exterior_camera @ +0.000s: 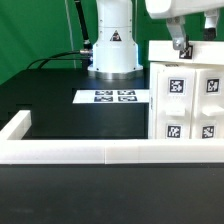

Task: Assemble cabinet

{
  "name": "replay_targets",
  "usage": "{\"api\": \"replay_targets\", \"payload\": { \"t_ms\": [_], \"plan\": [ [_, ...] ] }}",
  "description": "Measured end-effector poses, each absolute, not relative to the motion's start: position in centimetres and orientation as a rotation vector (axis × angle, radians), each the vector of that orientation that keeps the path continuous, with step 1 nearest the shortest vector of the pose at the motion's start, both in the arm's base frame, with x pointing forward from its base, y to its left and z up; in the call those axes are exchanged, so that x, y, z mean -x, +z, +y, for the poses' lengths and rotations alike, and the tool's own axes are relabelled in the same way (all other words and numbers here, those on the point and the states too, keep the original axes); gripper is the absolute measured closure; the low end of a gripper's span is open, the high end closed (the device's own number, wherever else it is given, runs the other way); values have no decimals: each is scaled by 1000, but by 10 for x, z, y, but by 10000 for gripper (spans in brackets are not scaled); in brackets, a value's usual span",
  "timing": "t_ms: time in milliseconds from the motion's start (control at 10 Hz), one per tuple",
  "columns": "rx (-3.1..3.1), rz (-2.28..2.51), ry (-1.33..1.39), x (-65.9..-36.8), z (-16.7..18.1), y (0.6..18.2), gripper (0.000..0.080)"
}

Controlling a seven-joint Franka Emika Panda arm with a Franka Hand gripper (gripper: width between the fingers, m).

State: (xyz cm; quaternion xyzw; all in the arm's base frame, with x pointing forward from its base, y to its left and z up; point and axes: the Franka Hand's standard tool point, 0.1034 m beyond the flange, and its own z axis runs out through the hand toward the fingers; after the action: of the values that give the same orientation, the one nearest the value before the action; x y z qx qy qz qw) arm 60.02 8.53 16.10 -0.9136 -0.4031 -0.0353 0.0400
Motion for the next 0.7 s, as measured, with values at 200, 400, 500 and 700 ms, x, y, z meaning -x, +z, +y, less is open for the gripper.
{"api": "replay_targets", "payload": {
  "t_ms": [200, 400, 500, 700],
  "plan": [
    [2792, -1234, -79, -598, 85, 155, 2],
    [2796, -1219, -69, -596, 86, 151, 2],
    [2799, -1214, -69, -596, 86, 151, 114],
    [2812, -1182, -67, -597, 84, 150, 236]
  ]
}}
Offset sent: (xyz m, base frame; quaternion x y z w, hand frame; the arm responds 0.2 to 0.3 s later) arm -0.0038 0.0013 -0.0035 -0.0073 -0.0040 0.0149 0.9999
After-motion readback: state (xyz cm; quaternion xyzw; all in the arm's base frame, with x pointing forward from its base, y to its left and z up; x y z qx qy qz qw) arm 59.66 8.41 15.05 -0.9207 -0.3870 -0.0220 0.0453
